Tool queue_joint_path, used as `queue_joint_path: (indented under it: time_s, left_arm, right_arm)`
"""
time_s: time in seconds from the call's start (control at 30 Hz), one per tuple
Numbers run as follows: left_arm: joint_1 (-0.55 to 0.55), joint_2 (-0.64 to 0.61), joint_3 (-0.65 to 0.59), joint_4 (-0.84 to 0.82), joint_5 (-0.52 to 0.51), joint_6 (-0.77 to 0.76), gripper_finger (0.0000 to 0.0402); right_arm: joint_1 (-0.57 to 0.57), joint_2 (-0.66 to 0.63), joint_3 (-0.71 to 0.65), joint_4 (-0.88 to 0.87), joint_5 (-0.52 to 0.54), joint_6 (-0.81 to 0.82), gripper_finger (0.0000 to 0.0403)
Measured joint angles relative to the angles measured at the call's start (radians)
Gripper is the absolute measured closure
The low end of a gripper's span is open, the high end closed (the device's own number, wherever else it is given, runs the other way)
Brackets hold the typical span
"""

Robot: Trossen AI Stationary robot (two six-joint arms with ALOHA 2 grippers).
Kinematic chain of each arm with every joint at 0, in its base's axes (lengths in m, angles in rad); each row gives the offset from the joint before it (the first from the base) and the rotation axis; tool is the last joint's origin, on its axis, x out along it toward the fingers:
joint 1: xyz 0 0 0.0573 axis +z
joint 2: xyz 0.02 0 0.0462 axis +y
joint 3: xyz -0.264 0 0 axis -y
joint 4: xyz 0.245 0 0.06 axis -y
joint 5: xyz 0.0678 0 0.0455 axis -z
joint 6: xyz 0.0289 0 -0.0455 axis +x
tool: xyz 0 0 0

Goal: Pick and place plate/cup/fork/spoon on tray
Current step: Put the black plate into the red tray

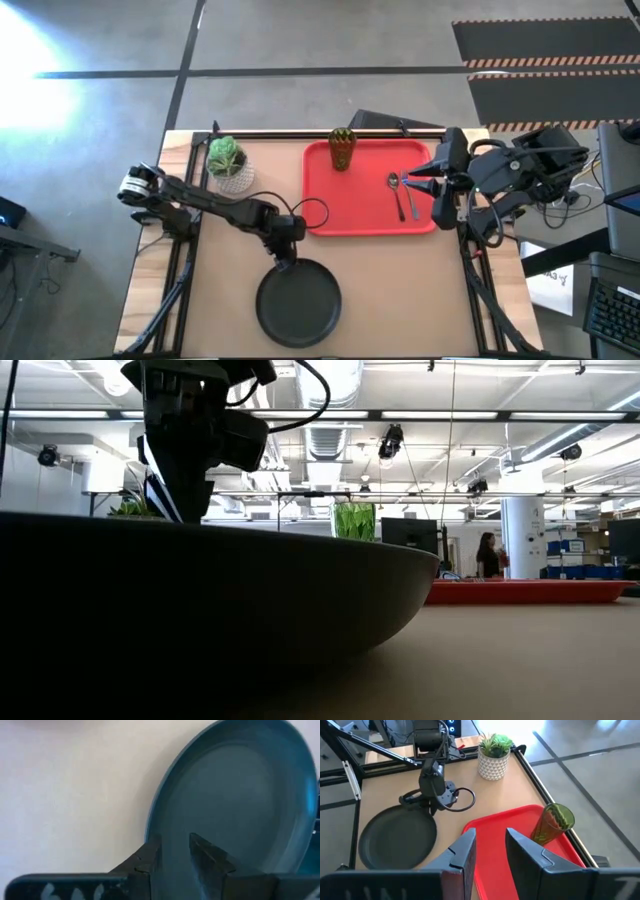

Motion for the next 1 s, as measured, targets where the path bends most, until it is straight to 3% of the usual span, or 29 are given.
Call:
queue_joint_path:
  time_s: [0.43,1.0]
  left_arm:
    - [0.000,0.000,-0.043,0.006,0.002,-0.002,0.0228]
    - [-0.008,0.100,-0.078,0.020,0.030,-0.027,0.0224]
  right_arm:
    - [0.000,0.007,0.000,0.001,0.000,0.002,0.0307]
    - [0.000,0.008,0.000,0.017,0.001,0.005,0.0307]
